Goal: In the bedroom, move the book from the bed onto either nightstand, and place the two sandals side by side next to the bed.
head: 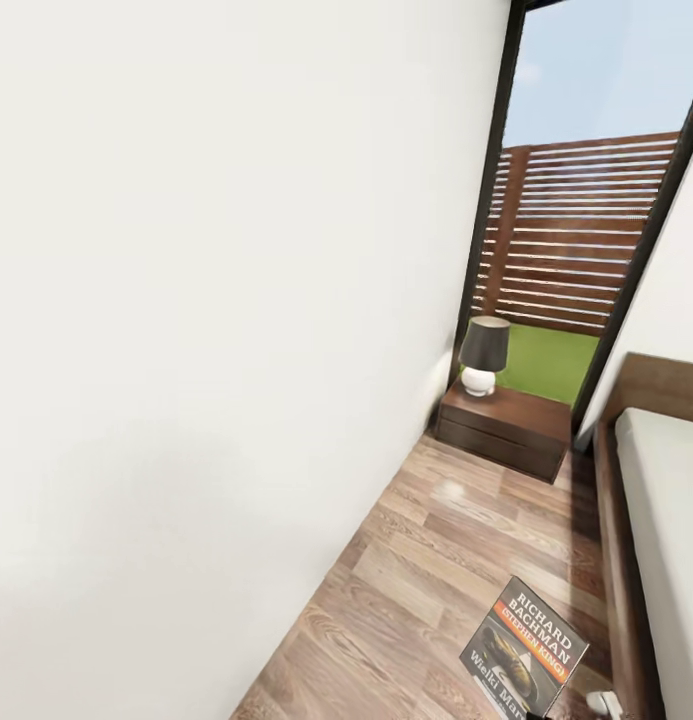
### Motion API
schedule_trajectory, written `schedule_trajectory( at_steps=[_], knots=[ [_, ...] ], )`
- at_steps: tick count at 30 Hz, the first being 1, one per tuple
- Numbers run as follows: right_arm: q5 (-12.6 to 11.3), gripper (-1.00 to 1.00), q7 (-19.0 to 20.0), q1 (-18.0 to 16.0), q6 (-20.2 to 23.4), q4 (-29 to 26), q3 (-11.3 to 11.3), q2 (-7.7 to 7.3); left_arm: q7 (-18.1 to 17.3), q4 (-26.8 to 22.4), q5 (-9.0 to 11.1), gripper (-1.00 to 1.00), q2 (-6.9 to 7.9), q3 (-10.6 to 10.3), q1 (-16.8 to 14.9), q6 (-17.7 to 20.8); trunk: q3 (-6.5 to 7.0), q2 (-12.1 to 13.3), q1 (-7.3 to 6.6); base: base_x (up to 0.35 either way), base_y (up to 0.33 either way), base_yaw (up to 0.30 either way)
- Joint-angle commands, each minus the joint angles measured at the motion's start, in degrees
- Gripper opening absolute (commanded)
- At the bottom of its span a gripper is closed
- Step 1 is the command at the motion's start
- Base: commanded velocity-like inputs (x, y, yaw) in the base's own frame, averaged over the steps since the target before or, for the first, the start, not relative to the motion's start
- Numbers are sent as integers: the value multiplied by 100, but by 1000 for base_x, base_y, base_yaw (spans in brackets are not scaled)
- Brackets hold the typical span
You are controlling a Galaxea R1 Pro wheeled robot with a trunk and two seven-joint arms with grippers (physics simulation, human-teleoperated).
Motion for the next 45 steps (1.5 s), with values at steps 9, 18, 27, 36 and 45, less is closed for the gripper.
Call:
schedule_trajectory(
  at_steps=[9, 18, 27, 36, 45],
  knots=[
    [16, -100, 22, -9, 23, 4, -32, 2, -14, 3, -57, 100, 2, 49, -4, -24, -11, -11, 3, 148, 36, -250],
    [16, -100, 22, -9, 23, 4, -32, 2, -14, 3, -54, 100, 2, 49, -4, -24, -11, -11, 3, 153, 50, -250],
    [16, -100, 22, -6, 23, 4, -32, 2, -14, 3, -58, 100, 2, 49, -4, -24, -11, -11, 3, 8, 2, -250],
    [16, -100, 22, -8, 23, 4, -32, 2, -14, 3, -58, 100, 2, 49, -4, -24, -11, -11, 3, 0, 0, -250],
    [16, -100, 22, -9, 23, 4, -32, 2, -14, 3, -58, 100, 2, 49, -4, -24, -11, -11, 3, 0, 0, -250]
  ],
)
